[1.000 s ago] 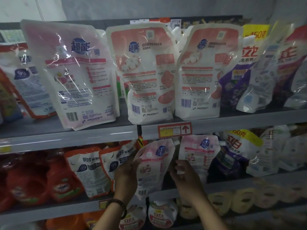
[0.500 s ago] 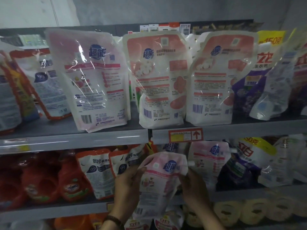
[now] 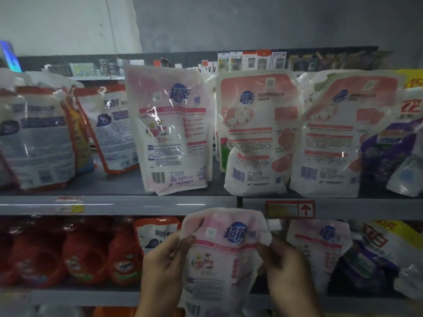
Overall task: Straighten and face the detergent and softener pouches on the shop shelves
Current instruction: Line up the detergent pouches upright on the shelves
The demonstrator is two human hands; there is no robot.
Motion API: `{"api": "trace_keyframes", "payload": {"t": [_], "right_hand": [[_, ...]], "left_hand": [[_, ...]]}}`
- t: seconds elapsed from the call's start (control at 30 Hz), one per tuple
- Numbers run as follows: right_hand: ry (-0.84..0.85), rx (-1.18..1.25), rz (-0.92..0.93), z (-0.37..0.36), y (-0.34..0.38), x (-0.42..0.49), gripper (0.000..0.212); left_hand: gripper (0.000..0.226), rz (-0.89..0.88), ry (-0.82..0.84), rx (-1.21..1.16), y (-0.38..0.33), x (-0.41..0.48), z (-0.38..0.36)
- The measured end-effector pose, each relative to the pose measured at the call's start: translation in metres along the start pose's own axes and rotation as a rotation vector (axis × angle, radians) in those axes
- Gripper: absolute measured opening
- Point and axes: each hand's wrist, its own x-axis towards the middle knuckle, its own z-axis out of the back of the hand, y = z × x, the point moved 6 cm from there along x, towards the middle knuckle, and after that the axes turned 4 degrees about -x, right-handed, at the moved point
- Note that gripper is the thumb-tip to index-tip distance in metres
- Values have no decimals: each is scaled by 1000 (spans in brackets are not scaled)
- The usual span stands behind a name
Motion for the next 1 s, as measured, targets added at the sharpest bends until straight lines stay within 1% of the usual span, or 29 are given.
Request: {"api": "trace_keyframes", "payload": {"t": [0.03, 0.1, 0.13, 0.2, 0.27, 0.37, 0.47, 0.6, 0.7, 0.83, 0.93, 1.0], "right_hand": [[7, -23, 20, -1, 11, -1, 25], [17, -35, 68, -3, 33, -1, 25], [18, -28, 93, -4, 43, -2, 25], [35, -20, 140, -7, 67, -2, 17], [49, -24, 188, -10, 92, -3, 8], [73, -10, 244, -18, 132, -7, 20], [86, 17, 294, -27, 167, -7, 34], [98, 39, 396, -45, 204, -3, 30], [138, 88, 417, -58, 231, -1, 28], [87, 43, 468, -70, 268, 6, 24], [118, 100, 462, -78, 290, 8, 18], [130, 135, 455, -82, 303, 8, 16]], "left_hand": [[14, -12, -21, 3, -5, 2, 8], [33, -31, -66, 11, -15, 8, 25], [34, -36, -78, 2, -21, 10, 33], [19, -53, -78, -22, -34, 15, 47], [12, -67, -85, -38, -46, 20, 62], [12, -87, -93, -60, -62, 27, 82], [16, -117, -128, -83, -83, 36, 103], [17, -160, -130, -76, -108, 52, 133], [18, -217, -152, -8, -129, 64, 157], [19, -288, -166, 93, -158, 79, 181], [20, -304, -150, 125, -174, 92, 196], [20, -366, -171, 244, -187, 100, 207]]}}
